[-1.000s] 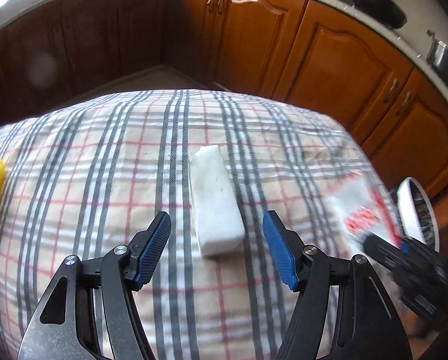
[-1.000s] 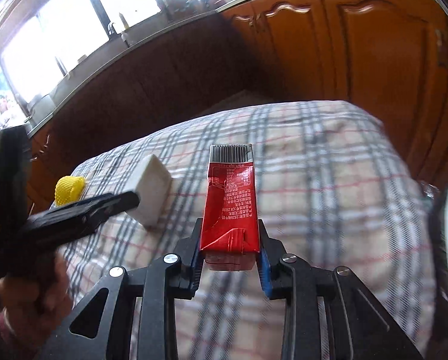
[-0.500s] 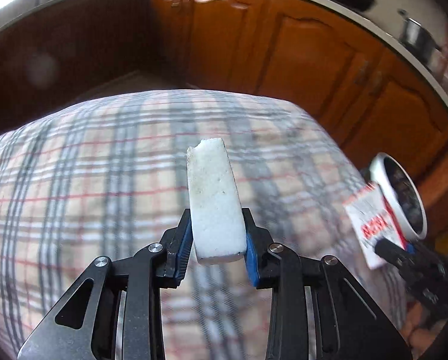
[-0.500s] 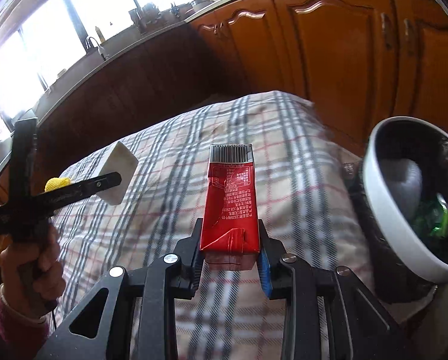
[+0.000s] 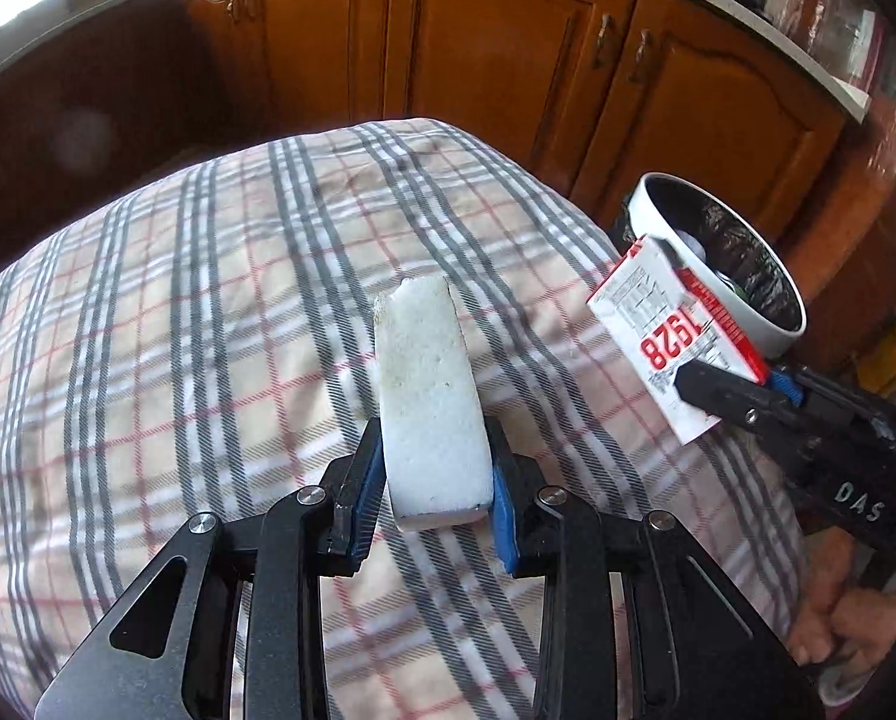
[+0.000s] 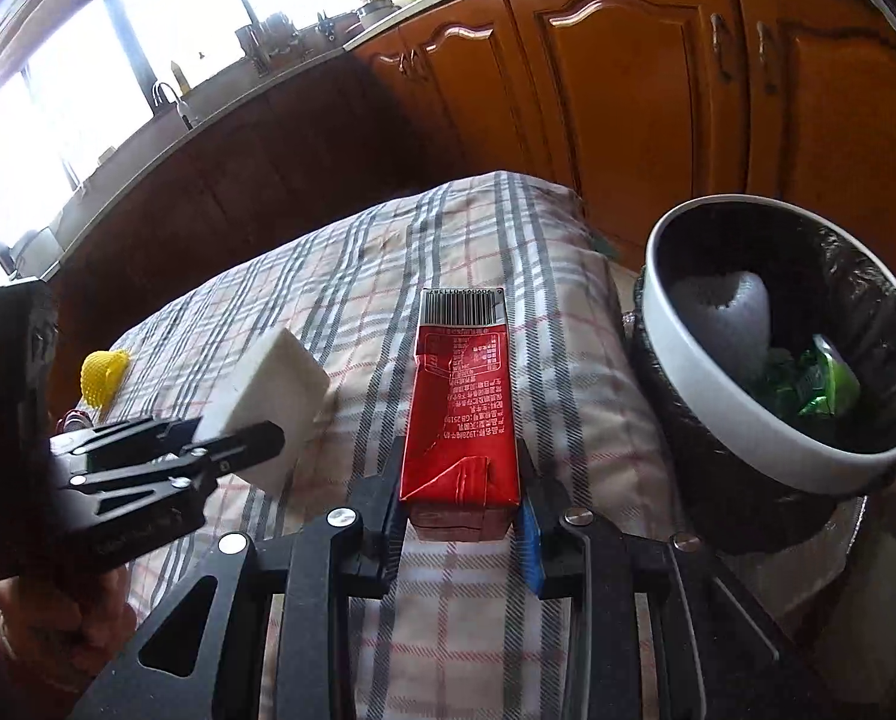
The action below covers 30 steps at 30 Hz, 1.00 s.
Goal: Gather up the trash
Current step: 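Carry both items over the bin and open both tools to drop them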
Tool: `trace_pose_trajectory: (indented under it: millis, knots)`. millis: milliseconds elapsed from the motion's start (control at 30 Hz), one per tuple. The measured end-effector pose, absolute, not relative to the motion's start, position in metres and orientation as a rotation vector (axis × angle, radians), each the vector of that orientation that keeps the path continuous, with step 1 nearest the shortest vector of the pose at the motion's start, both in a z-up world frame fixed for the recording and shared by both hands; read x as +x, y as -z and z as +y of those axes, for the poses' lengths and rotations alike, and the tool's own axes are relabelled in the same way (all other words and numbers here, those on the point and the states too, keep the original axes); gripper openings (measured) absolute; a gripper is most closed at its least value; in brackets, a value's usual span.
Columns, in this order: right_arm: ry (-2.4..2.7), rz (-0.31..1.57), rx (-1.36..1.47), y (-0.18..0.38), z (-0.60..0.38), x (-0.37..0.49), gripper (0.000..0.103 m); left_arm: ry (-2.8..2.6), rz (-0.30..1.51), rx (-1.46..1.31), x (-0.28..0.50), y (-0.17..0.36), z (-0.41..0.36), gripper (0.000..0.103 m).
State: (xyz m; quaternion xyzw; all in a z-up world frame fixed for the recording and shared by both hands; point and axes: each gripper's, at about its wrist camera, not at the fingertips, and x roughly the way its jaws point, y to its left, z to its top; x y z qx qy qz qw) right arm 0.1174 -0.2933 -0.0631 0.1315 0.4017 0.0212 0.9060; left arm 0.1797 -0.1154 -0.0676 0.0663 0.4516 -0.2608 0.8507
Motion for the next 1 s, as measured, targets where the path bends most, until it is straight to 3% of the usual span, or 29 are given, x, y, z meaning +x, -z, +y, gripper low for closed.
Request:
trace_pose_trajectory:
  millis: [1000]
  knots:
    - [0.18, 0.674, 0.319, 0.009, -0.417, 0.058, 0.031, 0.778, 0.834, 0.288, 0.15, 0.012, -0.268, 0.029]
